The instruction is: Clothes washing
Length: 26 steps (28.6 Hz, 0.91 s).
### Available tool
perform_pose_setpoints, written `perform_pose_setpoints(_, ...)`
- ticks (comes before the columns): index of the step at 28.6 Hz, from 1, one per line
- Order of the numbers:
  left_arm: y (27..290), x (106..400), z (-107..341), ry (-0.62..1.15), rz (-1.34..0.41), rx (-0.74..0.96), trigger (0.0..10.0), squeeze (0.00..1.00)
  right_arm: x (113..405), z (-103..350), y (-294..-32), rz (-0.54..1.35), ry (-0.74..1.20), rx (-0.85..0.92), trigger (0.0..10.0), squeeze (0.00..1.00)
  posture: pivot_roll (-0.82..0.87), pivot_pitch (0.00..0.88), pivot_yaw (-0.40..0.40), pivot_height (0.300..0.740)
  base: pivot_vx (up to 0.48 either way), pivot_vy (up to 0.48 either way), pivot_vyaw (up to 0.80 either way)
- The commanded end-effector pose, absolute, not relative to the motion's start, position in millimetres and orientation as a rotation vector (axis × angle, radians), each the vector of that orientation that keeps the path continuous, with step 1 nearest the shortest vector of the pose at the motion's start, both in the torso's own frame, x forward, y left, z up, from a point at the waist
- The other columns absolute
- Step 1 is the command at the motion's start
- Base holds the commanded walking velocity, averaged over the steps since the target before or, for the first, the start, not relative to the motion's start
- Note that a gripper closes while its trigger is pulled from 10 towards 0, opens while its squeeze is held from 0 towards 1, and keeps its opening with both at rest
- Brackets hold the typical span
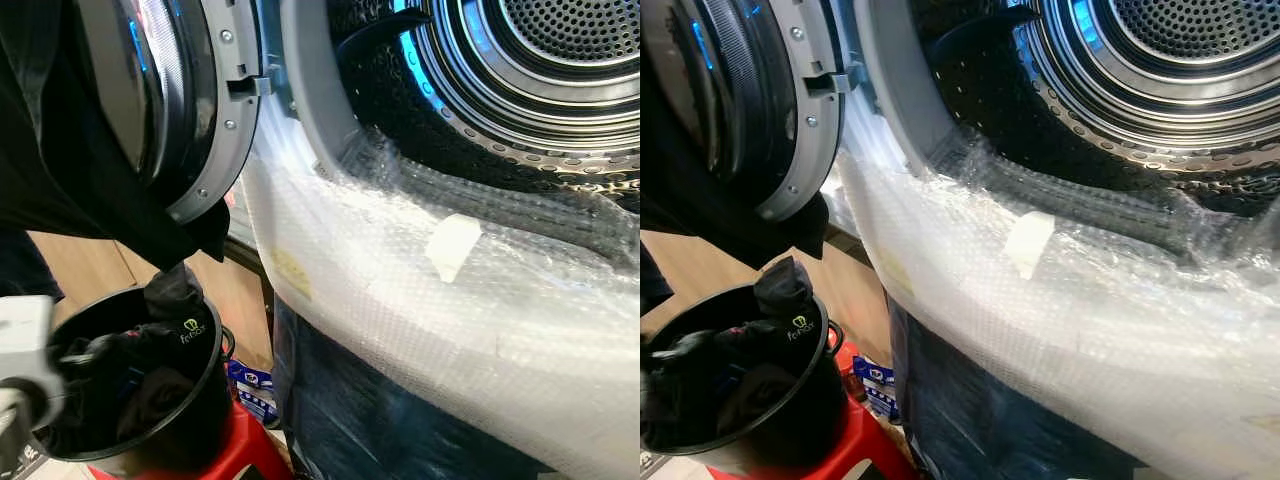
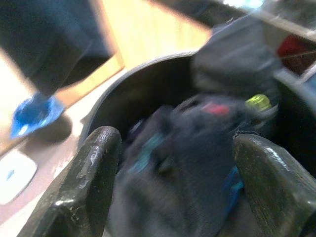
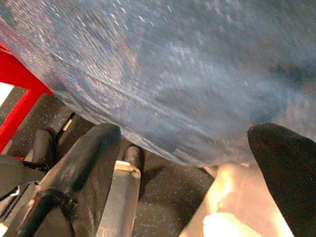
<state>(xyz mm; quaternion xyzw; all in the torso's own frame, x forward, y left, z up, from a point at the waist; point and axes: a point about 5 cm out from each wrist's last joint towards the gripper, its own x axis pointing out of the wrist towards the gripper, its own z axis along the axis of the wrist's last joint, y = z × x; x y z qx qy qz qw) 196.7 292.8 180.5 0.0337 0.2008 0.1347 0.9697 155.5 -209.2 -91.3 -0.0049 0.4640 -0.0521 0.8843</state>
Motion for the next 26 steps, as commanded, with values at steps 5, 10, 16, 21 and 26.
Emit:
perform_pose_setpoints(5, 306, 195, 191, 0.359, 0.313, 0.049, 10.0, 0.0, 160, -90, -206, -0.099, 0.964, -0.003, 10.0, 0.0, 0.28, 0.044, 0.001, 0.74, 0.0, 0.0, 0.0)
perform_pose_setpoints(10, 312, 191, 187, 0.386, 0.349, 0.047, 10.0, 0.0, 158, -92, -203, -0.087, 0.973, -0.004, 10.0, 0.0, 0.3, 0.049, -0.005, 0.74, 0.0, 0.0, 0.0)
perform_pose_setpoints(16, 313, 191, 190, 0.363, 0.373, 0.006, 10.0, 0.0, 159, -92, -200, -0.06, 0.979, -0.016, 10.0, 0.0, 0.32, 0.053, -0.018, 0.74, 0.0, 0.0, 0.0)
perform_pose_setpoints(21, 318, 188, 187, 0.387, 0.43, -0.015, 10.0, 0.28, 164, -89, -202, -0.067, 0.963, -0.01, 10.0, 0.0, 0.32, 0.05, -0.021, 0.74, 0.0, 0.0, 0.0)
perform_pose_setpoints(26, 319, 193, 179, 0.417, 0.433, -0.002, 10.0, 1.0, 167, -88, -203, -0.065, 0.957, -0.015, 10.0, 0.0, 0.32, 0.048, -0.028, 0.74, 0.0, 0.0, 0.0)
